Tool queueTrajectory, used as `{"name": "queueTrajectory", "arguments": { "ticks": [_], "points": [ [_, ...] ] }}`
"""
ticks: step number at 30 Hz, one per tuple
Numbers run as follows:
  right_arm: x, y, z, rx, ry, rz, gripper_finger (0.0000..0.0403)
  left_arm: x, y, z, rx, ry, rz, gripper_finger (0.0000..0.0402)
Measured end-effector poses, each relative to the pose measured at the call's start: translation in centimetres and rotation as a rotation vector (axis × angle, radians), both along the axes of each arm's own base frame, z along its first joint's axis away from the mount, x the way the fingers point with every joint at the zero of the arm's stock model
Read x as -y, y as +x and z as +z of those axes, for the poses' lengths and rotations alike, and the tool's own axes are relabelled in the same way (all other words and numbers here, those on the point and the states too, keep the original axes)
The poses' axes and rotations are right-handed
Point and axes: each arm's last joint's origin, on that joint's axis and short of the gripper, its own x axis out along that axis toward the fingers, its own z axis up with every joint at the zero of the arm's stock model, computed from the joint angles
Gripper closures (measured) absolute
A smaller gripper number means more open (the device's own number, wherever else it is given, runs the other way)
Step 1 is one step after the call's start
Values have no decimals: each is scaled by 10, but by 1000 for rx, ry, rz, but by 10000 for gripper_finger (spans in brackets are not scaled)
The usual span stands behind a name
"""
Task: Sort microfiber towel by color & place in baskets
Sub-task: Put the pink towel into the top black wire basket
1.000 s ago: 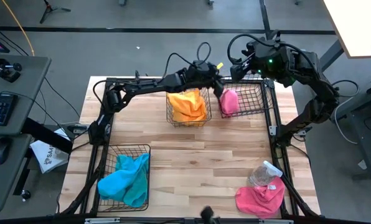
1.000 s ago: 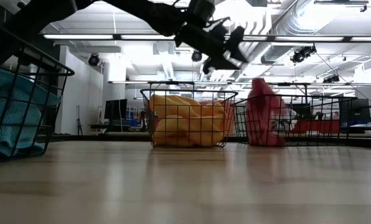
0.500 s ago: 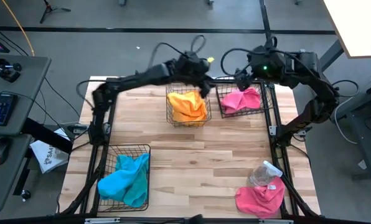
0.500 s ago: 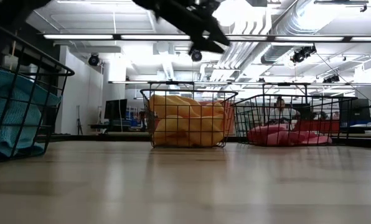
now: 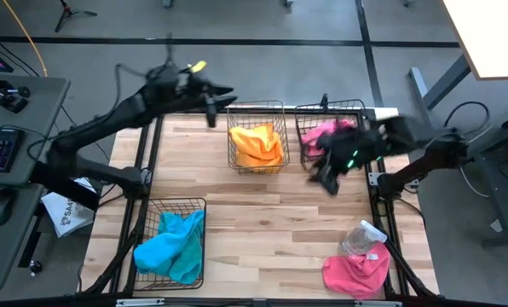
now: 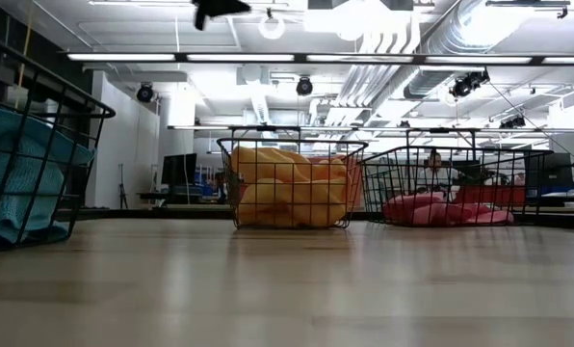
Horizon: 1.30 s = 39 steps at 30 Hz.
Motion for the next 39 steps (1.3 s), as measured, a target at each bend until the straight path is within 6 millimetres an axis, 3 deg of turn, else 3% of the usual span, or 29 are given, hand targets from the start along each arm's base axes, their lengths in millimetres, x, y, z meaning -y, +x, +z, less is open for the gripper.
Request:
{"name": "queueTrajectory", "arguments": {
  "ticks": [4,7,13,18,26,32,39],
  "points": [
    [-39,38,-18,190,212,233,144,21,-31,-2,112,45,-7,257],
    [-59,60,-30,213,390,277,144,31,-48,-2,163,73,-14,257],
    [-96,79,-72,-146,631,215,144,35,-57,-10,100,117,-20,257],
    [-144,73,-102,-410,694,171,144,36,-56,-12,92,102,-55,257],
    [-212,64,-173,-774,595,16,144,37,-56,-11,134,10,-78,257],
    [-241,58,-210,-868,508,-3,144,37,-56,-7,197,-58,-70,257],
    [-260,33,-244,-937,265,-96,144,37,-56,-4,285,-223,-57,257]
  ]
}}
